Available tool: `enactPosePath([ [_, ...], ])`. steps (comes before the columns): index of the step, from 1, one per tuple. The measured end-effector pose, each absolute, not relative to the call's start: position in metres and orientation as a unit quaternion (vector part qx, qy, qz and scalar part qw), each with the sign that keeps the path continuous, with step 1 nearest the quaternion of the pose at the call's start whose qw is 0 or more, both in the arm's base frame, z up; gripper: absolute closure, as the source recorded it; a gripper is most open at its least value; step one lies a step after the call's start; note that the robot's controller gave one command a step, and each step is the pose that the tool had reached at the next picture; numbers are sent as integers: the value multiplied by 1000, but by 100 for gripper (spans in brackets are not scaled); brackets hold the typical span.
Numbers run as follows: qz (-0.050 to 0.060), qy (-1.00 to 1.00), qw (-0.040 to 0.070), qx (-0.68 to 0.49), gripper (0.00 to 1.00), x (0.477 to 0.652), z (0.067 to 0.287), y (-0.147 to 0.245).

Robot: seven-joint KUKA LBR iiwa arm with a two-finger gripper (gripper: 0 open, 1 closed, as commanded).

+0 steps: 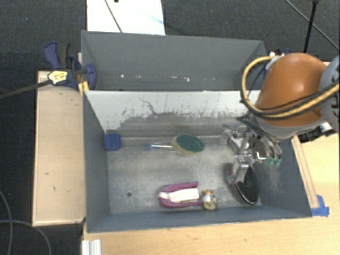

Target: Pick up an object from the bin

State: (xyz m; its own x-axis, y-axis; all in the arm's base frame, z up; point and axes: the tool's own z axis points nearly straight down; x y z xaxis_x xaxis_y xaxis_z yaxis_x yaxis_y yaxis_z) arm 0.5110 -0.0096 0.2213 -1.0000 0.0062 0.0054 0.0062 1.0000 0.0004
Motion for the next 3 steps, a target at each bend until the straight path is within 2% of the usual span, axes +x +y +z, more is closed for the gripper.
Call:
enactPosePath([
  [1,0,-999,3,-50,0,506,85,-73],
  [2,0,-999,-1,-48,100,508,89,-72],
  [3,0,-999,-1,-48,0,508,89,-72],
])
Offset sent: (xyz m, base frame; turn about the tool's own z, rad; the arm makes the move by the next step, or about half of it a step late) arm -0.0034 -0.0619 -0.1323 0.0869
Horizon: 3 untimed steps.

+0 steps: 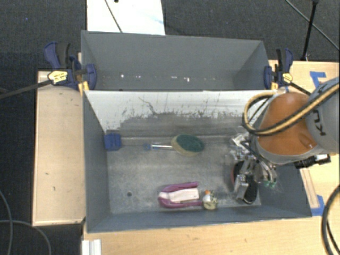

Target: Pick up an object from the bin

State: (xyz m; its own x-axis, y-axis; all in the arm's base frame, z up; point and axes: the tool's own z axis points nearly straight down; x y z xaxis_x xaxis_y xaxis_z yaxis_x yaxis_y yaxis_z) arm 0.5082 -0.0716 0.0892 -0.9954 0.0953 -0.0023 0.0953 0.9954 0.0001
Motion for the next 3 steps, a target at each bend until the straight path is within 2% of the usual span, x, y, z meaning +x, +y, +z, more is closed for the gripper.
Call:
enactPosePath([
  [1,2,1000,0,12,0,494,82,-135],
  [2,2,1000,0,9,100,495,82,-132],
  [3,-1,1000,5,31,100,497,197,-135],
])
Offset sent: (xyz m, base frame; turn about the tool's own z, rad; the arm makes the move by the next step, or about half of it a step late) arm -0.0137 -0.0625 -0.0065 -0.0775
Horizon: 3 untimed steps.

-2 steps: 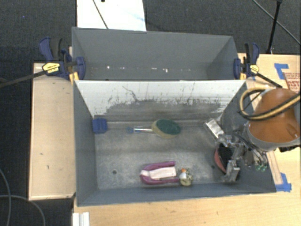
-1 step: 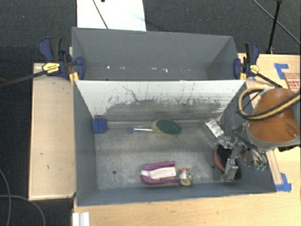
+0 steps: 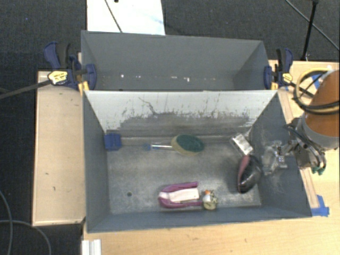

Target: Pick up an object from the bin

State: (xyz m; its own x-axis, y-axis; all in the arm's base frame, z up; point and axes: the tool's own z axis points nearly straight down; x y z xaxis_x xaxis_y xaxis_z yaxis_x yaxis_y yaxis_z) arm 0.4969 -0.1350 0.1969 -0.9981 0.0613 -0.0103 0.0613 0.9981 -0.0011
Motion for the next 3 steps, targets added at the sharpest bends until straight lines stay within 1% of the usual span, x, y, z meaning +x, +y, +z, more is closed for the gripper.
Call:
enactPosePath([
  [1,-1,999,3,-40,100,483,222,-131],
  [2,0,999,2,-38,0,482,221,-131],
  [3,1,988,1,-156,0,511,197,-30],
])
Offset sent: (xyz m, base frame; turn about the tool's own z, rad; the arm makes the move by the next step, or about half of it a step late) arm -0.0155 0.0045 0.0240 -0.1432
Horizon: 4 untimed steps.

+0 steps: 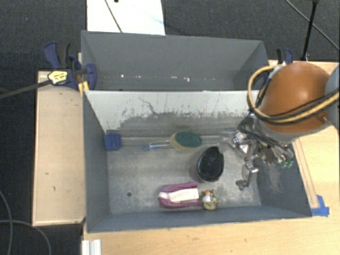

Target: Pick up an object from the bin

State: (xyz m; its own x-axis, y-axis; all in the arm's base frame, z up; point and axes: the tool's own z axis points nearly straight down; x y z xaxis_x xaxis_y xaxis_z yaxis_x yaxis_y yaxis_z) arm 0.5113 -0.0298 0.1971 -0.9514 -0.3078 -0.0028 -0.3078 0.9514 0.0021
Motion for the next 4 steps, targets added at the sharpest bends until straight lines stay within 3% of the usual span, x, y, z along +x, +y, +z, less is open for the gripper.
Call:
enactPosePath([
  [1,1,986,-1,-169,0,519,127,-27],
  [2,0,979,1,-203,0,538,68,-36],
  [3,0,979,2,-202,100,539,71,-36],
  [4,-2,973,5,-231,100,538,203,-49],
])
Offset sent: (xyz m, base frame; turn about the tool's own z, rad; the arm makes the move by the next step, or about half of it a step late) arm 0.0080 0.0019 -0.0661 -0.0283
